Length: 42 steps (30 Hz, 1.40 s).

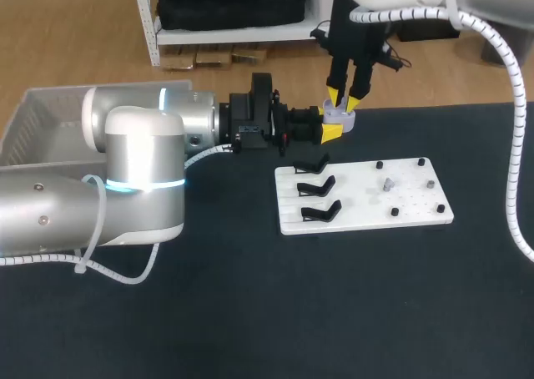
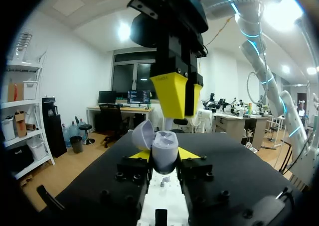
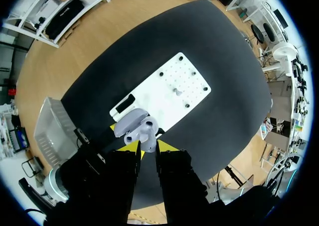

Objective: Pick up each earbud case from the left stands, insert the matching earbuds, close the lid, and place the case in the box.

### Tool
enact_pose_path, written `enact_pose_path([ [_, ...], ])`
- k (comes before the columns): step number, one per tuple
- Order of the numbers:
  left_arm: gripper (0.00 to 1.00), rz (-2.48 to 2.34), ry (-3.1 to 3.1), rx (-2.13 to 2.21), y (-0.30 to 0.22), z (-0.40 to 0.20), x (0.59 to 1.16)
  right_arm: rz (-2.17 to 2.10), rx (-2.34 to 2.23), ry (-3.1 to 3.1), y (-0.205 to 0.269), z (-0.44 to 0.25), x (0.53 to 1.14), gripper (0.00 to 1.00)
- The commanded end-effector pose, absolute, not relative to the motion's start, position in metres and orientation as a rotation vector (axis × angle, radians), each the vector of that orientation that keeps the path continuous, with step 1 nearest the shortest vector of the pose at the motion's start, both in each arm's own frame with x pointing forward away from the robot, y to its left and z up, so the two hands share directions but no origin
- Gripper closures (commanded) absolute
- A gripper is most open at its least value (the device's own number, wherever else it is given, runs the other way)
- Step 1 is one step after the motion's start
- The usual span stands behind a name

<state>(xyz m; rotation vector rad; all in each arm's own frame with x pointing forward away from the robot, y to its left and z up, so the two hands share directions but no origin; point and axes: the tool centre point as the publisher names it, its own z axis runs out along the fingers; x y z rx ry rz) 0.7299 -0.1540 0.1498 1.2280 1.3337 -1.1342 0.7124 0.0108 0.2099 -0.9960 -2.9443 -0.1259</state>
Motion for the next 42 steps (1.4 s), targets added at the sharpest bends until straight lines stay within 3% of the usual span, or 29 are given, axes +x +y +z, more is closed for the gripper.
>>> enact_pose_path([
  [1,1.0,-1.135,1.33,1.226,-0.154,0.149,0.73,-0.131,-1.004,-2.944,0.008,0.208,0.713,1.0],
  [41,1.0,-1.135,1.33,1.226,-0.154,0.149,0.73,-0.139,-1.056,-2.907,0.006,0.19,0.715,1.0],
  [42,1.0,-1.135,1.33,1.226,-0.154,0.149,0.73,-0.141,-1.056,-2.907,0.005,0.191,0.715,0.78],
])
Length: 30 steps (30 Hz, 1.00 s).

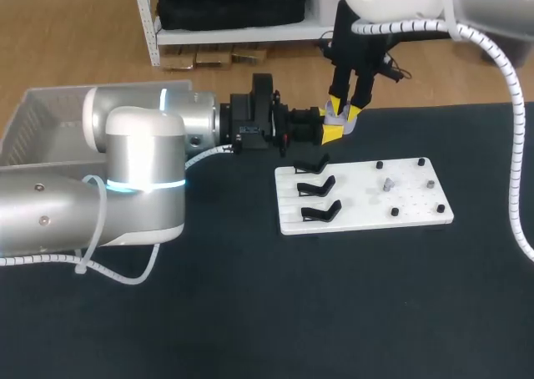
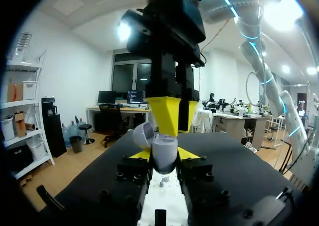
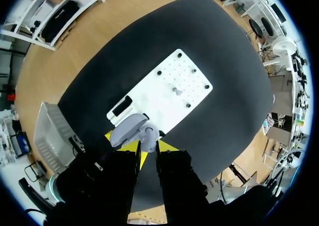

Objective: Pick up each earbud case from the left stands, insert the matching earbuds, close the lid, and place the case in the box.

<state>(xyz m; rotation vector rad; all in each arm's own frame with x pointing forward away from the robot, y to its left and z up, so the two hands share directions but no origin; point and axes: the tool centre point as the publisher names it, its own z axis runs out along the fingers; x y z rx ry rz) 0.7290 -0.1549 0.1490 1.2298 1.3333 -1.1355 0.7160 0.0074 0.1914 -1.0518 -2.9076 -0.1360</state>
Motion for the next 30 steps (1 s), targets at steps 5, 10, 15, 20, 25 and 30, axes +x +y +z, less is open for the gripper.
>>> enact_pose_path([
  [5,1.0,-1.135,1.33,1.226,-0.154,0.149,0.73,-0.143,-1.054,-2.927,0.006,0.195,0.714,0.55],
  [10,1.0,-1.135,1.33,1.226,-0.154,0.149,0.73,-0.162,-1.025,-2.979,0.004,0.207,0.704,0.52],
  [15,1.0,-1.135,1.33,1.226,-0.154,0.149,0.73,-0.271,-0.938,-3.123,-0.011,0.217,0.681,0.24],
  [20,1.0,-1.135,1.33,1.226,-0.154,0.149,0.73,-0.342,-0.785,-3.302,-0.022,0.219,0.658,0.1],
  [25,1.0,-1.135,1.33,1.226,-0.154,0.149,0.73,-0.358,-0.762,-3.343,-0.04,0.225,0.641,0.0],
  [30,1.0,-1.135,1.33,1.226,-0.154,0.149,0.73,-0.259,-0.719,-3.421,-0.053,0.223,0.63,0.0],
])
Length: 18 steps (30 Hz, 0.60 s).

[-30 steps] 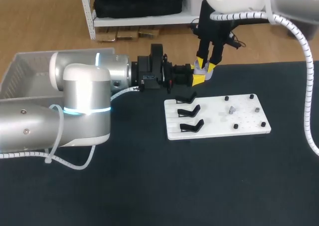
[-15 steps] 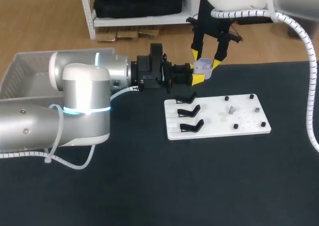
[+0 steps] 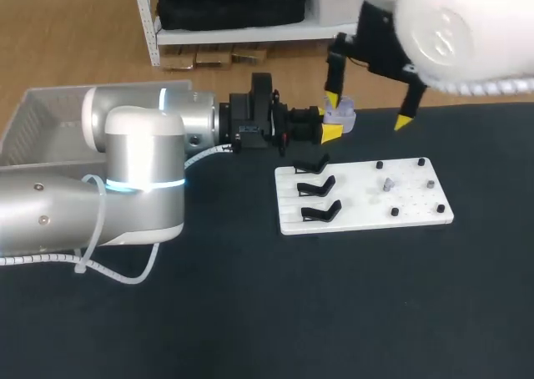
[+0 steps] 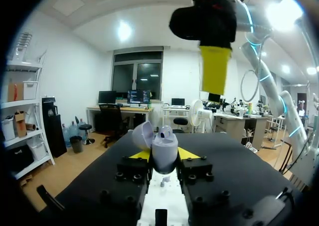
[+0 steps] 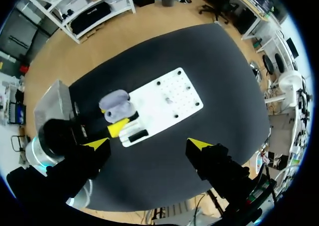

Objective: Pick up each earbud case from the left stands, insert the matching earbuds, close the lid, and place the case in the box.

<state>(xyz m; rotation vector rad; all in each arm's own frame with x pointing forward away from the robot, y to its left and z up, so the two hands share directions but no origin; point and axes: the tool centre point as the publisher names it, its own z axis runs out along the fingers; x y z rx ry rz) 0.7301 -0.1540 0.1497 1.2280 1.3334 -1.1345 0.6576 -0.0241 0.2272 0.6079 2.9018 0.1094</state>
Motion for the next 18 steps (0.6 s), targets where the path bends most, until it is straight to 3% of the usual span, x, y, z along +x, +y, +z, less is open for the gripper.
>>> enact_pose_path([
  [1,1.0,-1.135,1.33,1.226,-0.154,0.149,0.73,0.205,0.57,2.711,-0.053,0.223,0.63,0.0],
  [18,1.0,-1.135,1.33,1.226,-0.154,0.149,0.73,0.246,0.54,2.737,-0.061,0.204,0.632,0.0],
])
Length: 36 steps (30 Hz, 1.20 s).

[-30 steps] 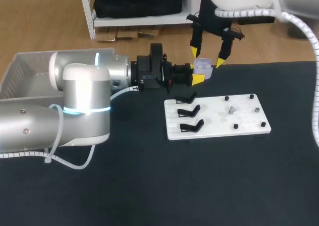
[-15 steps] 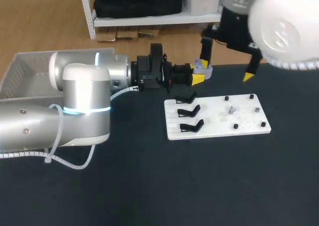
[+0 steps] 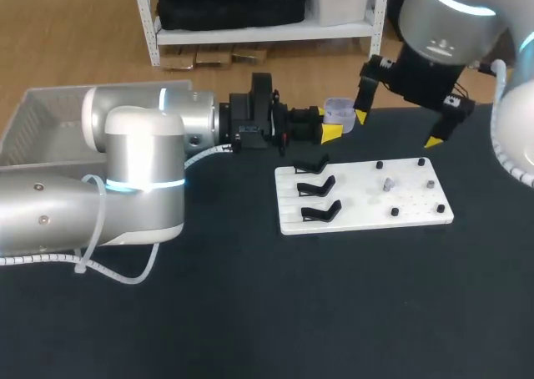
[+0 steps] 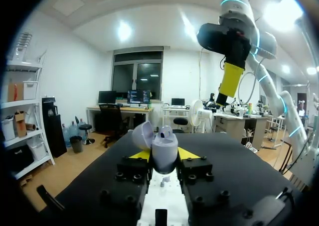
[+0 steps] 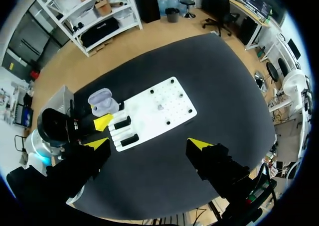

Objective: Pick up each earbud case from the left stands, insert the matching earbuds, close the lid, and place the case in the box.

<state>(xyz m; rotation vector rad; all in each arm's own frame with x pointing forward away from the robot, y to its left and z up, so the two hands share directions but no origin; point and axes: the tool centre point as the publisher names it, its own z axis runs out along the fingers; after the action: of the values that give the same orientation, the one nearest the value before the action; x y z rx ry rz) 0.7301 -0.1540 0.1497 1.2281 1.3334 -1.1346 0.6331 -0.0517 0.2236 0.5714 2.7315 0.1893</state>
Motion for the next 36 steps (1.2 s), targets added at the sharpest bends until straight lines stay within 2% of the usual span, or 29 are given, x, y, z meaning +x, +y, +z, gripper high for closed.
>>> enact_pose_path([
  [1,1.0,-1.135,1.33,1.226,-0.154,0.149,0.73,0.257,0.527,2.745,-0.065,0.197,0.633,0.0],
  [5,1.0,-1.135,1.33,1.226,-0.154,0.149,0.73,0.344,0.37,2.75,-0.078,0.177,0.638,0.0],
  [11,1.0,-1.135,1.33,1.226,-0.154,0.149,0.73,0.23,0.223,2.788,-0.092,0.134,0.646,0.0],
  [27,1.0,-1.135,1.33,1.226,-0.154,0.149,0.73,0.12,0.208,2.768,-0.1,0.053,0.689,0.0],
  [30,1.0,-1.135,1.33,1.226,-0.154,0.149,0.73,0.127,0.248,2.766,-0.098,0.044,0.7,0.15],
  [34,1.0,-1.135,1.33,1.226,-0.154,0.149,0.73,0.107,0.251,2.773,-0.096,0.035,0.709,0.19],
  [35,1.0,-1.135,1.33,1.226,-0.154,0.149,0.73,0.108,0.251,2.776,-0.096,0.034,0.71,0.25],
  [36,1.0,-1.135,1.33,1.226,-0.154,0.149,0.73,0.106,0.255,2.778,-0.095,0.032,0.712,0.25],
])
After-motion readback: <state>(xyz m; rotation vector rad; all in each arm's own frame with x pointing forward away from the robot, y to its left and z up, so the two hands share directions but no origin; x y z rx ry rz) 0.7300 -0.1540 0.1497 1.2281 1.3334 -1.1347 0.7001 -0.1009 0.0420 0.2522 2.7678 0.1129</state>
